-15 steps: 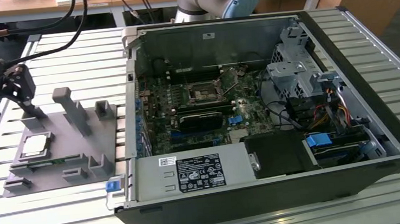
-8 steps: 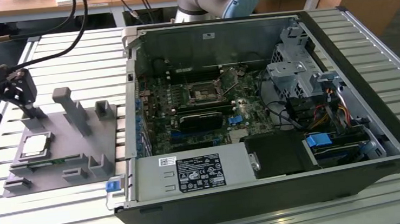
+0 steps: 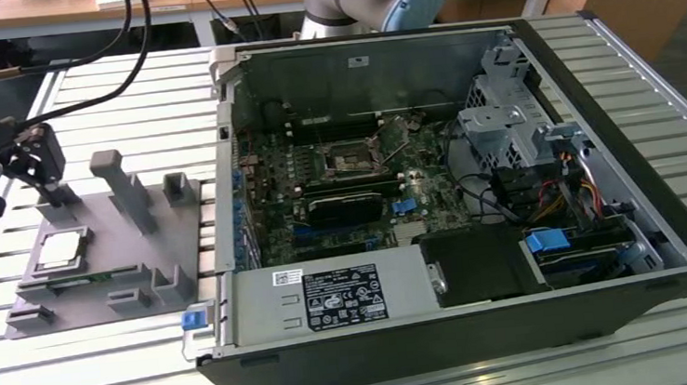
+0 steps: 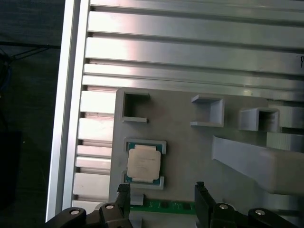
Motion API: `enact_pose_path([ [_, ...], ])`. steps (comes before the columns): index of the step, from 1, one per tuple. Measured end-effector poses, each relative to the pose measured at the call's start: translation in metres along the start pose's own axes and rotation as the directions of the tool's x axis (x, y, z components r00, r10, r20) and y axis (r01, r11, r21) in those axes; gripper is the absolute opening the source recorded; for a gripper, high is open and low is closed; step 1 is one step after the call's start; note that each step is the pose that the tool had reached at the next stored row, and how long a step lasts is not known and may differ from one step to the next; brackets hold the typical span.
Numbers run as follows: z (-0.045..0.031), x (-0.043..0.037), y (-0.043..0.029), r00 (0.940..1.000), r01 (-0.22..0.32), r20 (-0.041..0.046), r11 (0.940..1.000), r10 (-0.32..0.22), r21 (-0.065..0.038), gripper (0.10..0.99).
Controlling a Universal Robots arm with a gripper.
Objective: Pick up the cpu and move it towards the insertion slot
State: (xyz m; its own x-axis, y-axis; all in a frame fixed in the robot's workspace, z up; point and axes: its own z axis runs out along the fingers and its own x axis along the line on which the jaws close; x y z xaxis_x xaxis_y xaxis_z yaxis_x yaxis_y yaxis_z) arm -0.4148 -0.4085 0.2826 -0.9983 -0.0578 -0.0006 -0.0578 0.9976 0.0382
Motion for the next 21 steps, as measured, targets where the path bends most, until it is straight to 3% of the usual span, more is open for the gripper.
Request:
enact_pose_path([
  [21, 0.0169, 0.0029, -0.0004, 1.0, 0.0, 0.0, 1.0, 0.0, 0.0, 0.647],
])
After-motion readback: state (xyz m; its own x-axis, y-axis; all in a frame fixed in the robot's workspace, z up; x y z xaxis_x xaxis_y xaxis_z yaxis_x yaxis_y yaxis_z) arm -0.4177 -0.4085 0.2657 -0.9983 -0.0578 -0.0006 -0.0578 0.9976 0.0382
